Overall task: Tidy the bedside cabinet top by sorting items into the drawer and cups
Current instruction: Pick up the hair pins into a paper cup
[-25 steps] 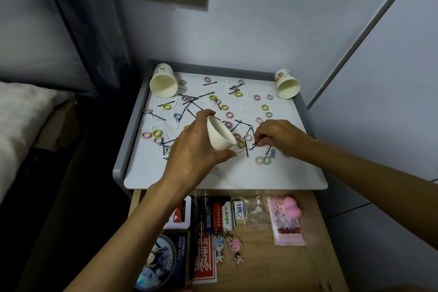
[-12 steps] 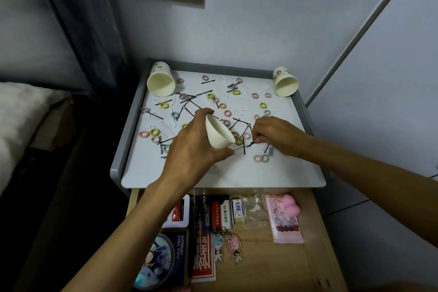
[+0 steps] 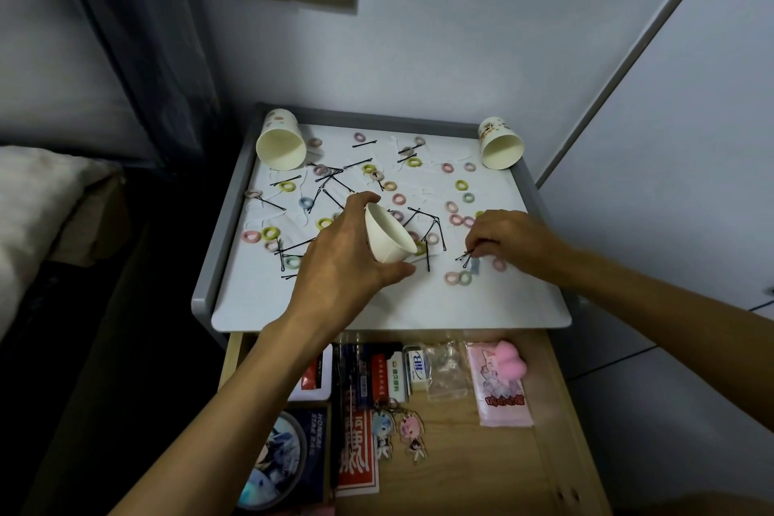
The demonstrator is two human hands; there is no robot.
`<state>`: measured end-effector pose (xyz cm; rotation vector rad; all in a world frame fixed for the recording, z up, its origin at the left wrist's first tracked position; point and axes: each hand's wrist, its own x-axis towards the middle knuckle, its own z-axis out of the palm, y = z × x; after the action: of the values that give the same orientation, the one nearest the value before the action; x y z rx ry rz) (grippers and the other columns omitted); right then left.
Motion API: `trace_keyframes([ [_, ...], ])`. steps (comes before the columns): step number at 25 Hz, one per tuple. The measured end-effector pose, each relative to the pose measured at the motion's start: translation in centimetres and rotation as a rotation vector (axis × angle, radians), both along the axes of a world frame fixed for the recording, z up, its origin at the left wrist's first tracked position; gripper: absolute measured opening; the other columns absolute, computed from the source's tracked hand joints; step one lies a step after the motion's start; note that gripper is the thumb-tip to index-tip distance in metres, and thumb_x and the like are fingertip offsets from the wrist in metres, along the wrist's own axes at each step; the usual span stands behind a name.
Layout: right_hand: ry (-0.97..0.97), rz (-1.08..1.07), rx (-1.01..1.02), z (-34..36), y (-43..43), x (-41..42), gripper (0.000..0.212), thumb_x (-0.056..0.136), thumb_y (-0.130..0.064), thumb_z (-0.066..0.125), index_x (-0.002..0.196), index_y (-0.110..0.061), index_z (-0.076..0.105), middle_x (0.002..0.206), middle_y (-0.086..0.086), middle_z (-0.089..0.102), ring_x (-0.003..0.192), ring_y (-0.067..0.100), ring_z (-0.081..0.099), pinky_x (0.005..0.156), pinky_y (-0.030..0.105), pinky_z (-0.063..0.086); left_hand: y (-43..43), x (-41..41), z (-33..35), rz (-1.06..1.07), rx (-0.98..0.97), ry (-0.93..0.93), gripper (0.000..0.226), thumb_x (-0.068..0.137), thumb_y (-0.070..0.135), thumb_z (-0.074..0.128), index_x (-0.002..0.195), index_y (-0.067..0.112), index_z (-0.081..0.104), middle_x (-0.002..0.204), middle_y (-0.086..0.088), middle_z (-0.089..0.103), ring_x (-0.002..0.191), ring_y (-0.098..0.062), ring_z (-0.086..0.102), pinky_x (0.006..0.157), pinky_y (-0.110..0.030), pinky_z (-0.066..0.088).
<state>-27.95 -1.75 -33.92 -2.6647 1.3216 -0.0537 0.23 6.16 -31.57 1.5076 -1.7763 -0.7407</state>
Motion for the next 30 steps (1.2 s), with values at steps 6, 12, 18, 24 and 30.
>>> trace_keyframes([
  [6,0.03,-0.035,0.076,-0.1,-0.5,0.5,0.009,0.091,-0.013,0.063,0.095,-0.011,0.071,0.096,0.001,0.065,0.09,0.012,0.056,0.077,0.022,0.041,0.0,0.2,0.1,0.0,0.001,0.001,0.083,0.067,0.038,0.086,0.134,0.027,0.038,0.118,0.003,0.059,0.095,-0.014,0.05,0.077,-0.033,0.048],
  [12,-0.04,-0.166,0.185,0.2,-0.7,0.6,0.004,0.086,-0.017,0.071,0.089,-0.014,0.072,0.087,-0.006,0.067,0.078,0.007,0.061,0.072,0.022,0.048,0.1,0.1,0.1,-0.008,-0.001,0.014,0.082,0.067,0.039,0.085,0.133,0.028,0.039,0.116,0.004,0.059,0.095,-0.014,0.05,0.074,-0.03,0.044],
  [18,-0.092,-0.155,0.146,-0.1,-0.7,0.5,0.003,0.085,-0.015,0.072,0.087,-0.013,0.073,0.086,-0.006,0.069,0.078,0.007,0.06,0.074,0.025,0.049,0.2,0.2,0.2,-0.006,-0.004,0.018,0.081,0.067,0.038,0.086,0.133,0.027,0.039,0.114,0.006,0.058,0.095,-0.014,0.051,0.075,-0.031,0.046],
  [24,-0.052,-0.082,0.122,0.0,-0.4,-0.5,0.007,0.084,-0.014,0.073,0.09,-0.015,0.075,0.09,-0.002,0.07,0.083,0.011,0.063,0.078,0.029,0.052,0.1,0.2,0.2,-0.004,-0.001,0.018,0.082,0.067,0.038,0.086,0.133,0.027,0.039,0.116,0.004,0.059,0.096,-0.016,0.052,0.076,-0.033,0.048],
  [30,-0.064,-0.092,0.203,-0.1,-0.3,0.1,0.009,0.08,-0.012,0.077,0.088,-0.013,0.075,0.085,-0.006,0.068,0.075,0.002,0.06,0.07,0.008,0.043,0.1,0.0,0.1,-0.008,-0.008,-0.003,0.081,0.067,0.038,0.086,0.133,0.028,0.039,0.105,0.012,0.052,0.092,-0.012,0.05,0.072,-0.028,0.041],
])
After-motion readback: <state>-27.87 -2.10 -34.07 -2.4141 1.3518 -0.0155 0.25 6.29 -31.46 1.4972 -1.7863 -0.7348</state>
